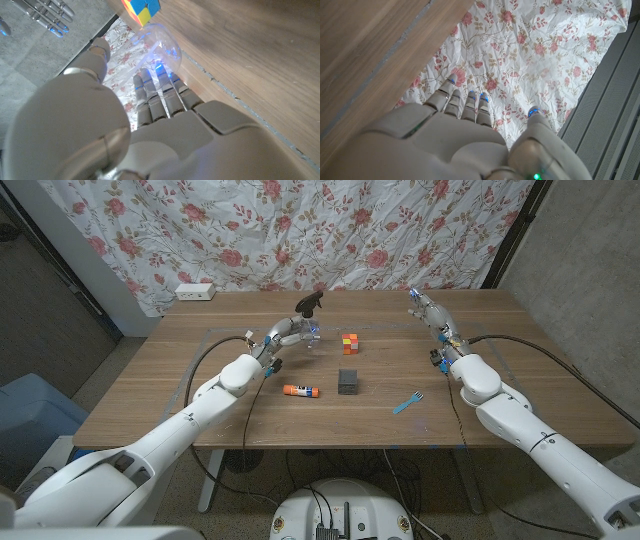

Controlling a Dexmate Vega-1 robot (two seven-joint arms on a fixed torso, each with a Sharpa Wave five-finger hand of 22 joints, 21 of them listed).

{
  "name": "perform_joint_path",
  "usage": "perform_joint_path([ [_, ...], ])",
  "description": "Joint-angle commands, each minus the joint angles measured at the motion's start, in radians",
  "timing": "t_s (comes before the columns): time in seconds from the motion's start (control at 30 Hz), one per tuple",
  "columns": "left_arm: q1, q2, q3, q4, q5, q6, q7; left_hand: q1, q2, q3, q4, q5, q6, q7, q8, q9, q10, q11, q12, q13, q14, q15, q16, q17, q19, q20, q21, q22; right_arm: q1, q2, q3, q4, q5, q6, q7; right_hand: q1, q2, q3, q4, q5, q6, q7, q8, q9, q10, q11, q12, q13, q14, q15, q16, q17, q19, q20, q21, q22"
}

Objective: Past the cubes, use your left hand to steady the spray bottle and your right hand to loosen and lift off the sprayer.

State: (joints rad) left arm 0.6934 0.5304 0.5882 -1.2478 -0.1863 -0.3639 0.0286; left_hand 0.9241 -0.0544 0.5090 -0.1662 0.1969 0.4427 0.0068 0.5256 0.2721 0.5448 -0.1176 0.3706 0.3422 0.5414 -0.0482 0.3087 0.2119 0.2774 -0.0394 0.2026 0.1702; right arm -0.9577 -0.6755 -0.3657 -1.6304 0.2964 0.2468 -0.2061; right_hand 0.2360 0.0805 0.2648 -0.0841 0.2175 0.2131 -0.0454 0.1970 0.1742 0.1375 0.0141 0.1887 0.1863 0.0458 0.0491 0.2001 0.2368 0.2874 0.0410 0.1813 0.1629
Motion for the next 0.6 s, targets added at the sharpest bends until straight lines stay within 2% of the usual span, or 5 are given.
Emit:
perform_joint_path([
  [0.03,0.029,0.011,0.004,-0.104,0.05,0.064,0.058,0.009,0.022,-0.008,0.002,0.005,0.006,-0.007,0.007,0.005,0.017,-0.005,0.009,0.008,-0.001,-0.112,0.006,0.002,0.005,-0.073,-0.003,0.002,-0.034,-0.072,0.018,-0.126,-0.072,-0.109,-0.036,0.014,-0.006,0.005,-0.014,-0.008,0.029,0.007,0.013,0.007,0.008,0.005,0.006,0.003,0.01,0.005,0.007,-0.003,0.013,0.001,0.006,0.003],
  [0.2,0.057,0.021,-0.004,-0.166,0.066,0.105,0.096,0.008,0.025,-0.013,0.002,0.005,0.009,-0.009,0.011,0.005,0.019,-0.004,0.009,0.011,-0.001,-0.113,0.007,0.002,0.005,-0.075,-0.004,0.002,-0.05,-0.094,0.025,-0.185,-0.088,-0.174,-0.049,0.018,-0.015,0.003,-0.025,-0.013,0.056,0.022,0.02,0.009,0.008,0.009,0.007,0.004,0.012,0.012,0.008,-0.006,0.014,0.006,0.006,0.003],
  [0.37,0.082,0.034,-0.007,-0.222,0.089,0.146,0.128,0.008,0.03,-0.017,0.002,0.005,0.01,-0.01,0.014,0.006,0.02,-0.003,0.009,0.014,0.0,-0.113,0.008,0.002,0.005,-0.074,-0.004,0.002,-0.055,-0.131,0.024,-0.257,-0.113,-0.266,-0.048,0.013,-0.027,-0.003,-0.03,-0.017,0.077,0.024,0.024,0.01,0.012,0.013,0.008,0.004,0.015,0.024,0.01,-0.007,0.014,0.017,0.005,0.003],
  [0.6,0.103,0.034,-0.011,-0.252,0.091,0.162,0.147,0.007,0.032,-0.023,0.002,0.006,0.011,-0.008,0.016,0.006,0.02,-0.002,0.009,0.018,0.0,-0.113,0.009,0.002,0.005,-0.075,-0.005,0.002,-0.05,-0.167,0.015,-0.341,-0.15,-0.364,-0.039,0.021,-0.031,-0.001,-0.041,-0.024,0.097,0.04,0.026,0.012,0.016,0.022,0.01,0.004,0.02,0.037,0.012,-0.01,0.006,0.033,0.002,0.004],
])
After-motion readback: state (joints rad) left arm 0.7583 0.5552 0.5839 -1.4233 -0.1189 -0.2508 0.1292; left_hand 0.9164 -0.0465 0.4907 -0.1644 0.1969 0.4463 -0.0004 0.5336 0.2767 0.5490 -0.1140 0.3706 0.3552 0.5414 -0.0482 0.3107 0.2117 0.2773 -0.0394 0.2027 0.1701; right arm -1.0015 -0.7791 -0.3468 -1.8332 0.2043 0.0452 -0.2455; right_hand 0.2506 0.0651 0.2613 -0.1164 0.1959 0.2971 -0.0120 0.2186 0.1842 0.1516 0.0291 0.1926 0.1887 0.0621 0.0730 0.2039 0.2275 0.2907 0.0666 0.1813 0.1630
